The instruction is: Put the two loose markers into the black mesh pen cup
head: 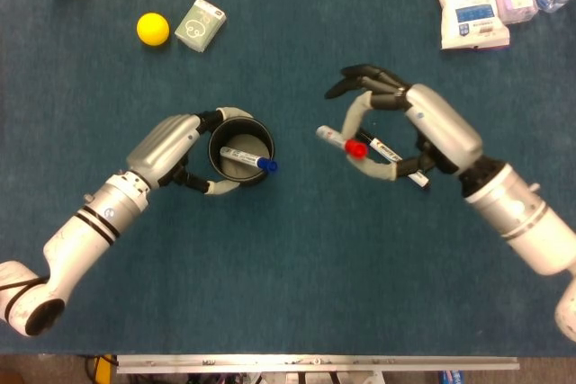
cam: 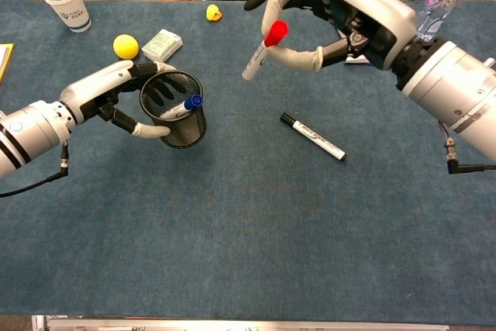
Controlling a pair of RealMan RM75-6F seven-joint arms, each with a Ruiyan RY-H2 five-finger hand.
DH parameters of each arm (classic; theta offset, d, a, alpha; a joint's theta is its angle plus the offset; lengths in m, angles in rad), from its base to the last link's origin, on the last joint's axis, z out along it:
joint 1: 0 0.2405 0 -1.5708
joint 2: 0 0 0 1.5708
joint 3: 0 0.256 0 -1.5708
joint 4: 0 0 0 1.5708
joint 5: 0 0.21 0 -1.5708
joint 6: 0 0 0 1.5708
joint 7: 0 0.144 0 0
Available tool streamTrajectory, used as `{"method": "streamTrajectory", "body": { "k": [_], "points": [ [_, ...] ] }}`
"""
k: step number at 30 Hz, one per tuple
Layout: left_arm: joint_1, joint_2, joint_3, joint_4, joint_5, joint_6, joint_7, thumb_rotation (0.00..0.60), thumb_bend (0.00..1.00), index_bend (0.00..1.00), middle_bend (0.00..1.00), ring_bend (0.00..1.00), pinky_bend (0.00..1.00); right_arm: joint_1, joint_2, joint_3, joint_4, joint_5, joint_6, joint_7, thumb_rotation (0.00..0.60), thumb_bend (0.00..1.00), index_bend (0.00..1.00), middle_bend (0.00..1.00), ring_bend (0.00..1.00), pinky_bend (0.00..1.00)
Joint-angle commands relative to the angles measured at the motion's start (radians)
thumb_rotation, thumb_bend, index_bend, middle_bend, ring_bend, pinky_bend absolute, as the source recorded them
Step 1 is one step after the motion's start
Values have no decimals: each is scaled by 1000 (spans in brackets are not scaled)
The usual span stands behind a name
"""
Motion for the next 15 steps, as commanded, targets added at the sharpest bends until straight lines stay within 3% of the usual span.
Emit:
{"method": "streamTrajectory", "body": {
  "k": [1,15],
  "points": [
    [-5,-7,-2,3,-4,-7,4,600,216,354,398,352,311,16,-23,18,-12,21,-17,31,600,300,652,303,131,131],
    [-34,-28,-20,-15,-12,-24,32,600,216,354,398,350,311,60,-119,56,34,87,-74,46,600,301,652,303,131,131]
  ]
}}
